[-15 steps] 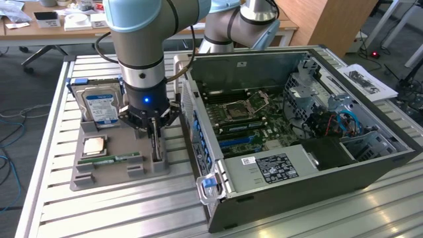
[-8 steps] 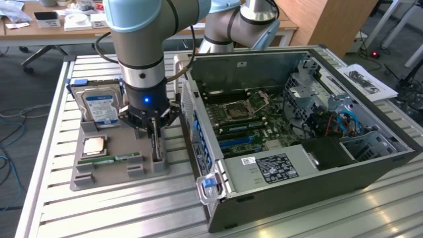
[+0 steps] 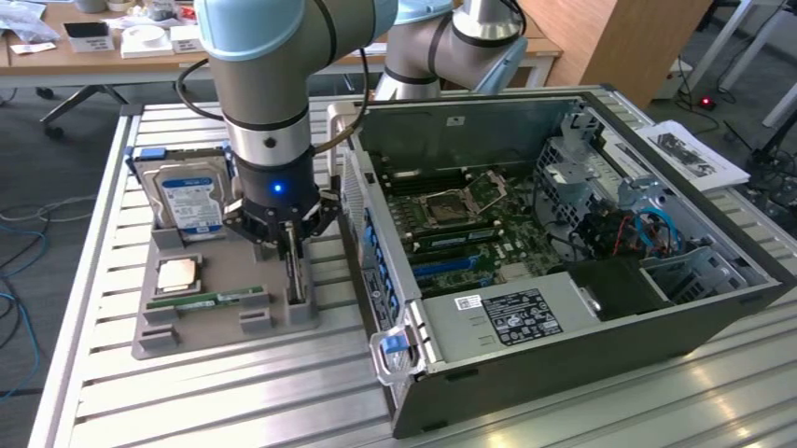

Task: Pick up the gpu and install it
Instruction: 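Pick up the gpu and move the gpu toward the slot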

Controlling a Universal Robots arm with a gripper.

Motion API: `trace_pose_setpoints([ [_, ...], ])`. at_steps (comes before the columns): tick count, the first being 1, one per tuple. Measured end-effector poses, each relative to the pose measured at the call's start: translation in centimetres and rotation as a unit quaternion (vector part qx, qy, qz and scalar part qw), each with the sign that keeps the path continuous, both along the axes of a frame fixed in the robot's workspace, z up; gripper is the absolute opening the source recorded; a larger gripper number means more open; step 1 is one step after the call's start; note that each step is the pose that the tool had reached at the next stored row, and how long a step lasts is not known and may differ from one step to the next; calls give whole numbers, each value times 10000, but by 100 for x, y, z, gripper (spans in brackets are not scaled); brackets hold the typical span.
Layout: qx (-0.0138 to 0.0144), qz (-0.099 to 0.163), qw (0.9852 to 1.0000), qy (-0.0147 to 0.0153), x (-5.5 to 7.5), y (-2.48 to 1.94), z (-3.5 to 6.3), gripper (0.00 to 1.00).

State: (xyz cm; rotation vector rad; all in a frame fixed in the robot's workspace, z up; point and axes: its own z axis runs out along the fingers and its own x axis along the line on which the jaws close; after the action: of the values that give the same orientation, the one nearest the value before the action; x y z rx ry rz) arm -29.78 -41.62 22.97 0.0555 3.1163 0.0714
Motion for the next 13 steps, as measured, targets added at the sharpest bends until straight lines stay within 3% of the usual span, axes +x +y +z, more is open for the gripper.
trace_pose_setpoints([
  [6, 2, 1, 10000, -2, 1, 1, 11, 27],
  [13, 1, 2, 10000, 0, 0, 0, 109, 27],
])
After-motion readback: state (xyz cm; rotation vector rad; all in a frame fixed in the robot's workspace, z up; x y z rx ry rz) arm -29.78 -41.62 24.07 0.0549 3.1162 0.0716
